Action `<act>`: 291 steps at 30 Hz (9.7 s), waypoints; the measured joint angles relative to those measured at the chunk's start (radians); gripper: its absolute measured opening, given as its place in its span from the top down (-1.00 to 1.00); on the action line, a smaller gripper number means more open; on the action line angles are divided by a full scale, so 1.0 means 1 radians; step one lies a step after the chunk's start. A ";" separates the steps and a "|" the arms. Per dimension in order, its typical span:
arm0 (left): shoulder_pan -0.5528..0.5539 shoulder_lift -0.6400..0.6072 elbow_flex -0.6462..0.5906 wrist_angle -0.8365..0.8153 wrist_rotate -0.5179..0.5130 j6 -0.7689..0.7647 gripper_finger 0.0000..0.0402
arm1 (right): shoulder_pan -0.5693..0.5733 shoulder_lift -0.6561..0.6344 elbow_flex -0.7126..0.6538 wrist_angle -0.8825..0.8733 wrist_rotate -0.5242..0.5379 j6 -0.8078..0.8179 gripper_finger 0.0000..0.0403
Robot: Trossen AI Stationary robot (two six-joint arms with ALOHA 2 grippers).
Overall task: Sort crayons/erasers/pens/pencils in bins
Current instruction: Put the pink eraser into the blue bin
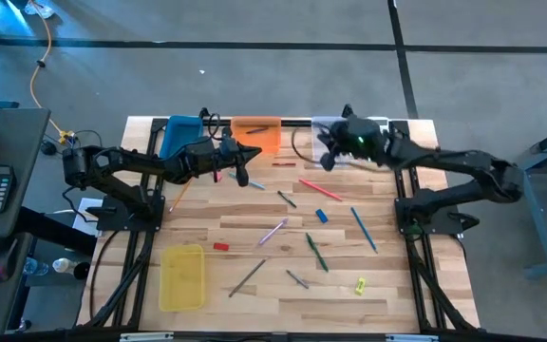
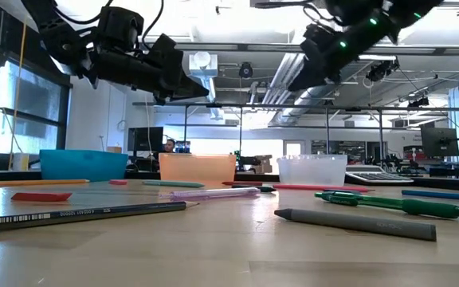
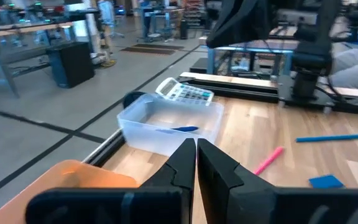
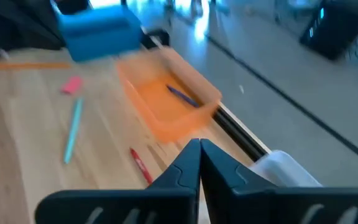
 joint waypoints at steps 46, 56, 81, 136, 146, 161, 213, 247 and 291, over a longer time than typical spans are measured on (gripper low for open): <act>-0.103 0.000 0.129 -0.509 -0.013 0.054 0.96 | 0.197 -0.094 -0.398 0.618 0.028 -0.053 1.00; -0.065 -0.001 0.130 -0.532 -0.100 -0.181 1.00 | 0.110 -0.094 -0.398 0.580 0.106 0.134 1.00; 0.040 -0.231 0.199 -1.336 -0.152 -0.804 0.98 | 0.124 -0.094 -0.058 0.186 0.096 0.235 1.00; 0.006 0.126 0.200 -1.361 -0.301 -1.771 0.41 | -0.228 -0.095 -0.040 0.150 -0.210 -0.045 1.00; 0.006 0.119 0.203 -1.360 -0.276 -1.619 0.67 | -0.257 -0.095 -0.040 0.150 -0.255 -0.050 1.00; -0.080 0.072 0.427 -1.688 -0.279 -1.387 0.98 | -0.257 -0.095 -0.040 0.150 -0.280 -0.123 1.00; -0.066 0.358 0.460 -1.607 -0.381 -1.709 0.37 | -0.257 -0.095 -0.040 0.173 -0.280 -0.102 1.00; -0.081 -0.014 0.456 -1.832 -0.290 -1.149 0.75 | -0.257 -0.095 -0.040 0.173 -0.232 -0.101 1.00; 0.471 -0.024 0.468 -1.573 -0.378 -0.990 0.85 | -0.257 -0.095 -0.040 0.188 -0.163 -0.062 1.00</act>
